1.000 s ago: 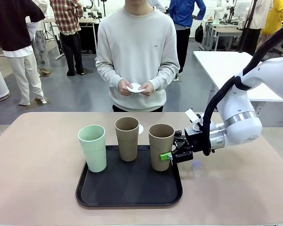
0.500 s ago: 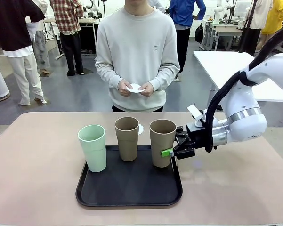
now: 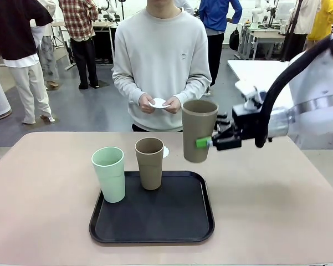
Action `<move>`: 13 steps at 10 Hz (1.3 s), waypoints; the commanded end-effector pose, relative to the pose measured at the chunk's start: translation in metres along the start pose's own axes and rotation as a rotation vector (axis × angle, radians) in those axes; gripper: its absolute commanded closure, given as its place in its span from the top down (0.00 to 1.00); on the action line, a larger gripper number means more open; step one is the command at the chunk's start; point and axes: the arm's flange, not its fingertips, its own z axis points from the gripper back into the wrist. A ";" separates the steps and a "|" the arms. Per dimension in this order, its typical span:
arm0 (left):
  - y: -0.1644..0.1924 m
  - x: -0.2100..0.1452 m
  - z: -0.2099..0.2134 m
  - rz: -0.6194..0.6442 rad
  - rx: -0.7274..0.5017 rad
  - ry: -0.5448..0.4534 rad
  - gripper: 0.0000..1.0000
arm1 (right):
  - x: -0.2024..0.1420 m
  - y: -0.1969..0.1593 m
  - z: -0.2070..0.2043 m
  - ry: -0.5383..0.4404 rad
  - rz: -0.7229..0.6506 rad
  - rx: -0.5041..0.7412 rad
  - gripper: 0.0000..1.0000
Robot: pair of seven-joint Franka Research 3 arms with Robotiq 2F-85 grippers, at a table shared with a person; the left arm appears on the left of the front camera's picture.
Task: Place coasters on the table and set cups on them.
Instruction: Pick up one Reusable plastic cup and place it on a coaster set by the human.
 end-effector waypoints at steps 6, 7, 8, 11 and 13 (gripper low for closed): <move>0.001 -0.001 0.001 -0.013 -0.014 -0.005 1.00 | 0.051 0.021 -0.007 0.016 0.007 0.008 0.00; 0.001 -0.001 0.001 -0.013 -0.014 -0.005 1.00 | 0.051 0.021 -0.007 0.016 0.007 0.008 0.00; 0.001 -0.001 0.001 -0.013 -0.014 -0.005 1.00 | 0.051 0.021 -0.007 0.016 0.007 0.008 0.00; 0.001 -0.001 0.001 -0.013 -0.014 -0.005 1.00 | 0.042 -0.050 -0.009 -0.003 -0.004 -0.025 0.84; 0.001 -0.001 0.001 -0.013 -0.014 -0.005 1.00 | 0.025 -0.119 -0.018 -0.013 -0.021 -0.060 0.84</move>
